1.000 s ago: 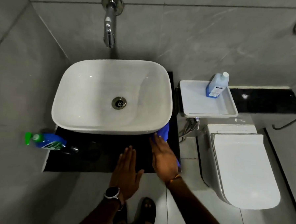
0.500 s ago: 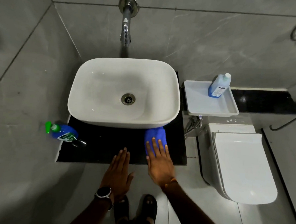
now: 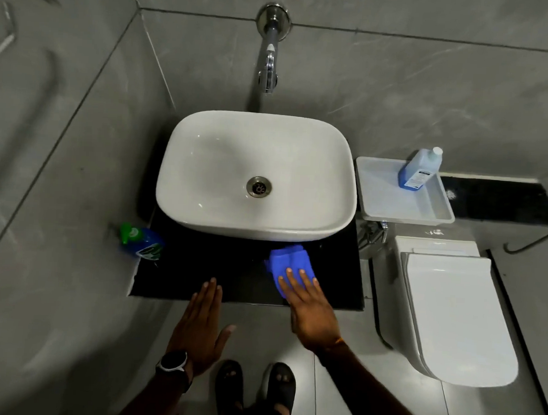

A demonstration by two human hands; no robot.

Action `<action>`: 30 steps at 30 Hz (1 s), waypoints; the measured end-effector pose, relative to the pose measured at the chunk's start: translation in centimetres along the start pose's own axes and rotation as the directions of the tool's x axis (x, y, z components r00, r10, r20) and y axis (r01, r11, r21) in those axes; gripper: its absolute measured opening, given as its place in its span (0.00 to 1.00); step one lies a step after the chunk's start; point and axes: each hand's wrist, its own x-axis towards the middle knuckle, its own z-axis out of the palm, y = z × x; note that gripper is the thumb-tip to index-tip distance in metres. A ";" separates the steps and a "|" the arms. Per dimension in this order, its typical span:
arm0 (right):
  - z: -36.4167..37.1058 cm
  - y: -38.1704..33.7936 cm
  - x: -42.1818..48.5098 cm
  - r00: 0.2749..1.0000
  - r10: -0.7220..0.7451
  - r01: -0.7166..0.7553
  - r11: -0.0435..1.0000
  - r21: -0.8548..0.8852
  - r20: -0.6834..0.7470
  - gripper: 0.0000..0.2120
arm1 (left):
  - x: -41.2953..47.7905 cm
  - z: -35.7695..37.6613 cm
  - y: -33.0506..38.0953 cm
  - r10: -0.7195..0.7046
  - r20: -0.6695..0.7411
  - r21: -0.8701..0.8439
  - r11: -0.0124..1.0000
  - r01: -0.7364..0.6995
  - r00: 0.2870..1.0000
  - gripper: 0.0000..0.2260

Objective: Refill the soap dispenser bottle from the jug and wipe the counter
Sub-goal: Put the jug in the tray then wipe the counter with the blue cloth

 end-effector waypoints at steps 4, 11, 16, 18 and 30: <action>-1.6 -0.4 2.0 0.975 0.222 -0.221 0.974 0.051 -0.006 0.38 | -0.5 -0.4 -1.7 -0.035 0.012 -0.002 0.999 0.035 0.999 0.38; 0.6 -7.1 3.0 0.986 -0.155 0.153 0.987 0.050 0.056 0.41 | -1.7 -1.1 -4.6 -0.098 0.003 -0.002 0.995 0.098 0.995 0.39; -0.8 -7.9 6.6 0.997 0.075 -0.074 0.995 0.065 -0.011 0.30 | -2.8 -1.3 -5.8 -0.141 0.020 -0.016 0.990 0.141 0.990 0.40; -0.1 -11.6 8.9 0.999 0.035 -0.033 0.997 0.074 -0.021 0.28 | -3.0 -1.4 -6.1 -0.164 0.018 -0.007 0.986 0.164 0.986 0.40; 1.3 -15.0 9.8 0.982 -0.123 0.104 0.986 0.127 0.145 0.36 | -4.1 -3.0 -7.3 -0.240 -0.041 -0.095 0.967 0.235 0.970 0.40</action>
